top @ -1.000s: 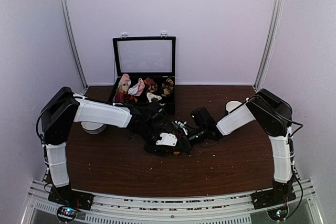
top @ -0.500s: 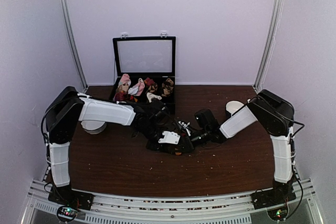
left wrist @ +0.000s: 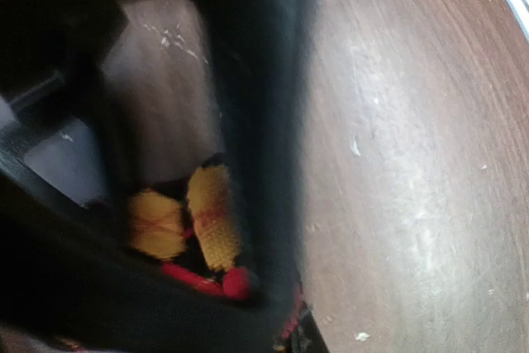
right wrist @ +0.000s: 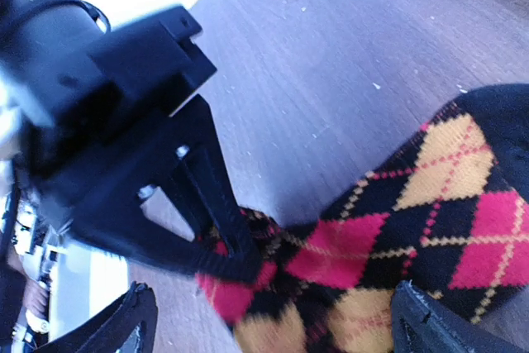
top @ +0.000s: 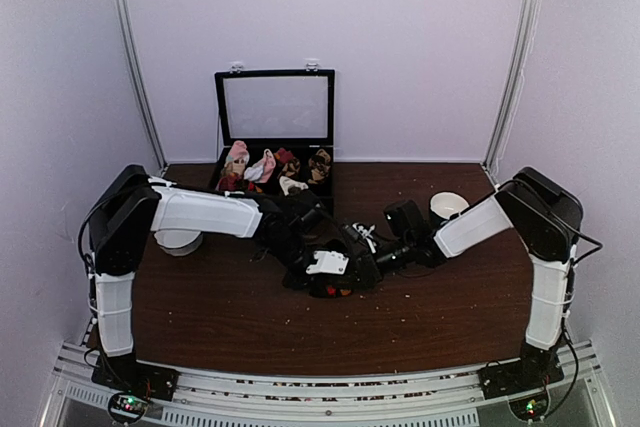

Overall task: Roll the socks
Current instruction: Roll the sock at the center of the board.

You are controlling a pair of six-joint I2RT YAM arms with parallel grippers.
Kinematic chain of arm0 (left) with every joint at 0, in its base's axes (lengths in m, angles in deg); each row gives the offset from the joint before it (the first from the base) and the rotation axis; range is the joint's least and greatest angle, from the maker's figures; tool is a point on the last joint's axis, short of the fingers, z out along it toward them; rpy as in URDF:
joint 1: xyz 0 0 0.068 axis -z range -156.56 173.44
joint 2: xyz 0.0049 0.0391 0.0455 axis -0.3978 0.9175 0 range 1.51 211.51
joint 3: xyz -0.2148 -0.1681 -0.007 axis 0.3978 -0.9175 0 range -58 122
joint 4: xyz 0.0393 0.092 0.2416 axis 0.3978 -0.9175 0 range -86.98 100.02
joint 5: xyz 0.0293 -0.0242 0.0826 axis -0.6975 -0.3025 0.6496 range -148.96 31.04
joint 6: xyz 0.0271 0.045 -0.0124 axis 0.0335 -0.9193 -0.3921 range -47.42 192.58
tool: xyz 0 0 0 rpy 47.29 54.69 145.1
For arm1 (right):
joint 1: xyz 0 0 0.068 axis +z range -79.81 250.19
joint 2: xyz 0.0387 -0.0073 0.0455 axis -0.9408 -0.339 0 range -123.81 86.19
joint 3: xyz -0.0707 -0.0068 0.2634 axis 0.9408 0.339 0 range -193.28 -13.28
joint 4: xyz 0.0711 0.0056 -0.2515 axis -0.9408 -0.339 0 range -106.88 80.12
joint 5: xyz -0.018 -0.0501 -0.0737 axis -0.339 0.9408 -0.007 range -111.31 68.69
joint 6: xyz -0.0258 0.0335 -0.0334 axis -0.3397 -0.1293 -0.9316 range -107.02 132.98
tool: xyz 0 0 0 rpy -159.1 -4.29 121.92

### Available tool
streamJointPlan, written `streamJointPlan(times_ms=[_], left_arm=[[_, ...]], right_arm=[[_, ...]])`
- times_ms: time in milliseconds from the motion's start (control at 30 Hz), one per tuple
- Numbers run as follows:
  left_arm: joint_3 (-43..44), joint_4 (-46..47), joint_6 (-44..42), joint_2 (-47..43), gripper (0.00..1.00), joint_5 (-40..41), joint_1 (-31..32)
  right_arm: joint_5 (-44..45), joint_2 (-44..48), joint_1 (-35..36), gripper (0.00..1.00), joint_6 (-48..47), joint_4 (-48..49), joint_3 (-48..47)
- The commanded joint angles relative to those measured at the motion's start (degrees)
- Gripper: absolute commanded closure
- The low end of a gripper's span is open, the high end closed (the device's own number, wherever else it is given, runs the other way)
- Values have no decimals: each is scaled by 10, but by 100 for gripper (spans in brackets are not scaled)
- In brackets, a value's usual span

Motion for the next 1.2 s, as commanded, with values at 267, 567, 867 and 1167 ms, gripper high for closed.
streamJointPlan(times_ms=[267, 567, 867, 1167], left_arm=[[-62, -55, 106, 36, 100, 76, -7], [-24, -103, 102, 58, 100, 45, -6], [57, -205, 90, 119, 100, -44, -7], [169, -363, 66, 203, 99, -202, -37]], right_arm=[[243, 101, -5, 0, -109, -306, 9], [657, 375, 18, 0, 6, -161, 176], [507, 503, 23, 0, -4, 69, 327], [368, 504, 90, 0, -62, 129, 398]])
